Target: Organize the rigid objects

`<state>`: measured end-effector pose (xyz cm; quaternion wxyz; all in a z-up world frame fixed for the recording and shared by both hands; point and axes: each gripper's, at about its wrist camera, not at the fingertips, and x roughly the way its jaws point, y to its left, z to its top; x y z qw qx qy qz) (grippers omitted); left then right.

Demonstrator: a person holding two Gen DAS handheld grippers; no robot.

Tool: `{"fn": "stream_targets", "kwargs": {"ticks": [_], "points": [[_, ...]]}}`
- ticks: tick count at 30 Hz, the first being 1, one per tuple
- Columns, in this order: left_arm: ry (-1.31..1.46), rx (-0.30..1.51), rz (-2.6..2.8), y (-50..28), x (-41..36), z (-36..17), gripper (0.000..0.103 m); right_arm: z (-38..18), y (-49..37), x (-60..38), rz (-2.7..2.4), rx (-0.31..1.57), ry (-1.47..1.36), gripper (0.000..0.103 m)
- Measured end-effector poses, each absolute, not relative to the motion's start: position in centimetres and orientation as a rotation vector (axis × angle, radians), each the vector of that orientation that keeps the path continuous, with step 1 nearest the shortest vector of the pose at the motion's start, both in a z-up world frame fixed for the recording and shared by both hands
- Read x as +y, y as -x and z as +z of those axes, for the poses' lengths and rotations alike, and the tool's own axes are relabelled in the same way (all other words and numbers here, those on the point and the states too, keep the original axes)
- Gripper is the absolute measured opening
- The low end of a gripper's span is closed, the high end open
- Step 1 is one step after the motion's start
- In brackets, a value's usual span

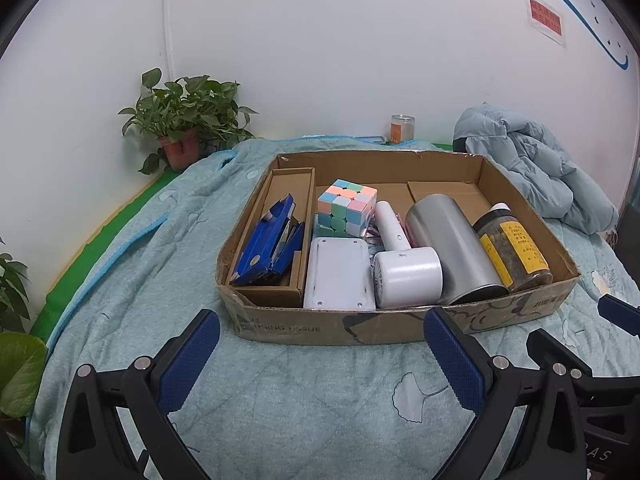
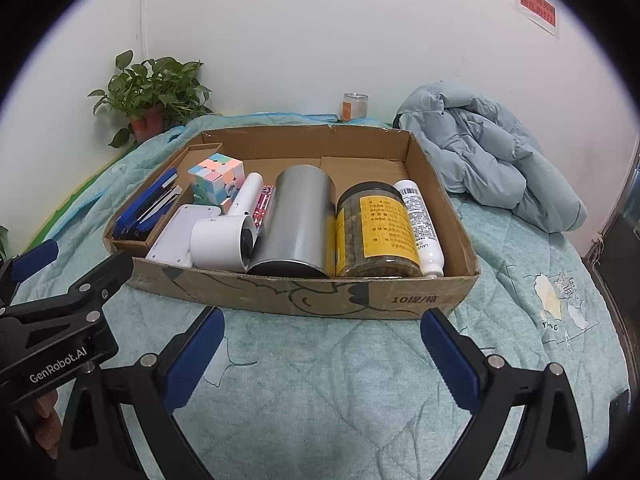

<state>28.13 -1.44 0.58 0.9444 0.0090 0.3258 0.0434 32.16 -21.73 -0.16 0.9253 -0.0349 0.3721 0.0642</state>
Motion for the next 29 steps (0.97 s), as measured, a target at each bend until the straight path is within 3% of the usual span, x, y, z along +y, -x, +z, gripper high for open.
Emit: {"fn": "stream_targets", "kwargs": {"ticks": [29], "points": [[-0.010,0.673,0.063,-28.67,-1.10,-0.34,0.103,-0.46,-32.45,-22.02,0.137,0.766,0.087,0.098]]}}
